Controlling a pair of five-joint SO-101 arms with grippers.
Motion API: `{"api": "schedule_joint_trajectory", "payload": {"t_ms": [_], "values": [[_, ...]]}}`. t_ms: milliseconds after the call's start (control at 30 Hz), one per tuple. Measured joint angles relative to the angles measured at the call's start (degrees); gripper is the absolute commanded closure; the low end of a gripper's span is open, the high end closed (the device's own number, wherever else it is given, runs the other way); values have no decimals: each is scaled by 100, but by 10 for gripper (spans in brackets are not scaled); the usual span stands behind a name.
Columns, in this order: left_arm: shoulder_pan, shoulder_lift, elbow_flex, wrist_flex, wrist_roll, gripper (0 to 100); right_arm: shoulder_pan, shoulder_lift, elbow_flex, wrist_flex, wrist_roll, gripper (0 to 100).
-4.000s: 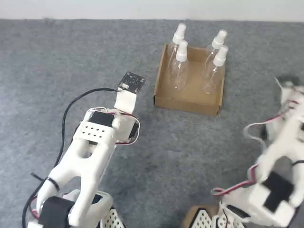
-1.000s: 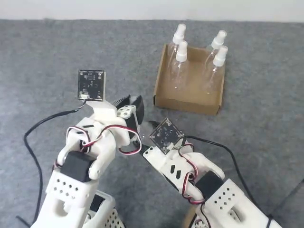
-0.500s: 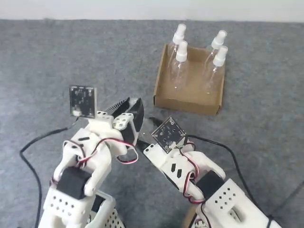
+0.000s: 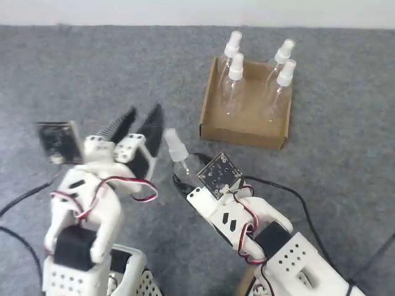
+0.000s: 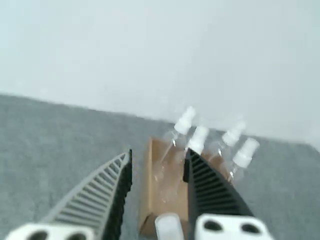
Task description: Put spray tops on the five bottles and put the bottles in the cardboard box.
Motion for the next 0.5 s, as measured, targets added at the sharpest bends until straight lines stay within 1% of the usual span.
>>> {"api": "schedule_joint_trajectory", "payload": {"t_ms": [67,167,267,400,500], "values": [[-53,-18,-132,0,-176,874,0,0,0,0,0,992],[-123,53,-202,0,-255,874,0,0,0,0,0,992],[-123,527,-229,-70,-448,874,0,0,0,0,0,992],[-114,1301,-229,-79,-519,874,0,0,0,0,0,992],[-114,1521,-229,-79,-633,874,0,0,0,0,0,992]]}}
